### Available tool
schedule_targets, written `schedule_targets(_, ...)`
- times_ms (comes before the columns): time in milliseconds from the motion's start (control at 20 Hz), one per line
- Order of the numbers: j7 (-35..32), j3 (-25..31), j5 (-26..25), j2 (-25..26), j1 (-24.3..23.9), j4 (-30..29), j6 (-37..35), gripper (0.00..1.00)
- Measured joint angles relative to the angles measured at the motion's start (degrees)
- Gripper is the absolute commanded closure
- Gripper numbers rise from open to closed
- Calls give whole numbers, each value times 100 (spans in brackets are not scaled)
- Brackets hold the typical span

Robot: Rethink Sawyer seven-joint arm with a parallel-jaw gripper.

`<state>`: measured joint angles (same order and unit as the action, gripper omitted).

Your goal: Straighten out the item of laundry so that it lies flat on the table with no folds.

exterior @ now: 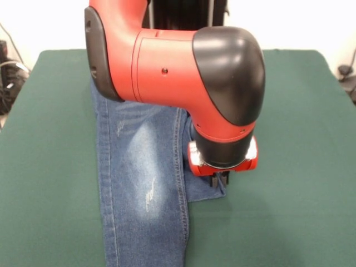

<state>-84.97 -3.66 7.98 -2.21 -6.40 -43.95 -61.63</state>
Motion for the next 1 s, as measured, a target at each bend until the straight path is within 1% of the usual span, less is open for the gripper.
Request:
schedule_targets(350,0,44,237,-136,-35,-348,218,100)
schedule_targets(500,0,122,442,-223,-99,-579,444,100)
schedule_targets(700,0,220,673,-271,-203,-747,635,100)
schedule_targets(750,0,304,810,-301,-279,-837,738,100)
schedule_targets(1000,0,457,1089,-304,-423,-938,835,100)
